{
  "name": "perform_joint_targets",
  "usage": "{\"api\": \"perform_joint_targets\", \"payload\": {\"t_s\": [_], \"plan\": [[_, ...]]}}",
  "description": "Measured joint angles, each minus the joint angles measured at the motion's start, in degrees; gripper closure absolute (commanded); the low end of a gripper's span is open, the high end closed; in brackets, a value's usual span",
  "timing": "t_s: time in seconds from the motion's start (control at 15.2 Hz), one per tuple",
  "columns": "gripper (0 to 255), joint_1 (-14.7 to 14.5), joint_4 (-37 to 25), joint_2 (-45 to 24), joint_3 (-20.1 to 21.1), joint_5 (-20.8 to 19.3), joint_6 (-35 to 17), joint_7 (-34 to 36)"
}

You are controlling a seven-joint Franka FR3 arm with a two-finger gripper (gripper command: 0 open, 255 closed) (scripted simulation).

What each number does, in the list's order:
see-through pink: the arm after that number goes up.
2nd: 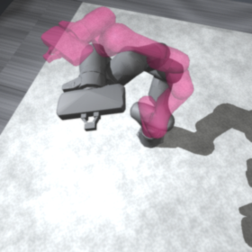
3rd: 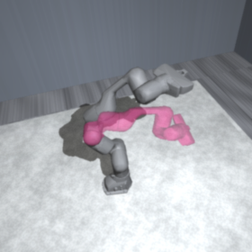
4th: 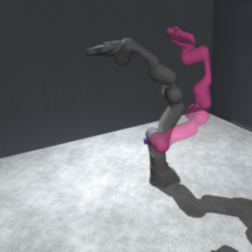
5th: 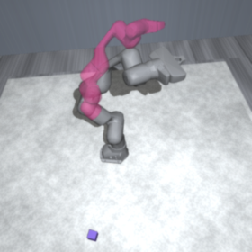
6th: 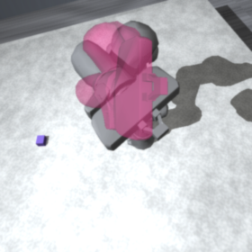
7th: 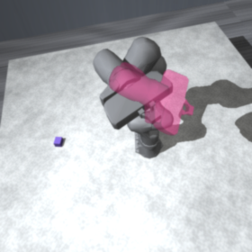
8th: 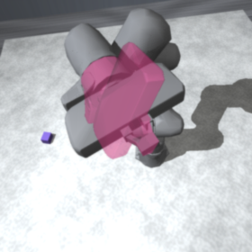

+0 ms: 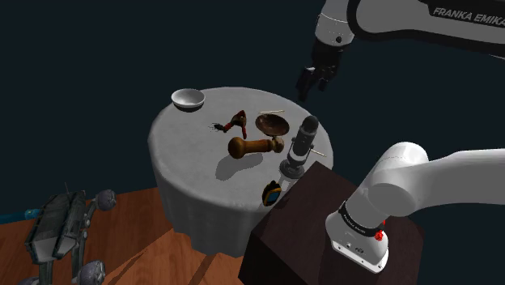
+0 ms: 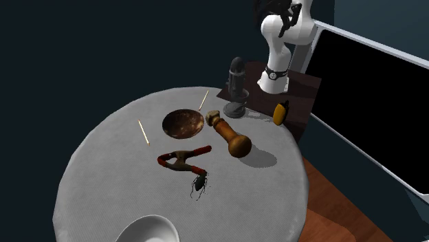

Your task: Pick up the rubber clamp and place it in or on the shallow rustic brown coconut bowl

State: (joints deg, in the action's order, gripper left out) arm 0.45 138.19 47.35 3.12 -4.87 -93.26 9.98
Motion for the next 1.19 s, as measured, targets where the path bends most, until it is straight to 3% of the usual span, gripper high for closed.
{"api": "perform_joint_targets", "payload": {"t_s": [0.13,0.53,1.19], "plan": [[0,0.1,0.6,-0.5,-0.1,0.0,-1.0,0.1],[0,1.7,1.9,-9.3,-1.6,-0.4,-11.0,1.3],[0,4.0,-2.2,-30.6,-4.0,-0.1,-27.9,3.1]]}}
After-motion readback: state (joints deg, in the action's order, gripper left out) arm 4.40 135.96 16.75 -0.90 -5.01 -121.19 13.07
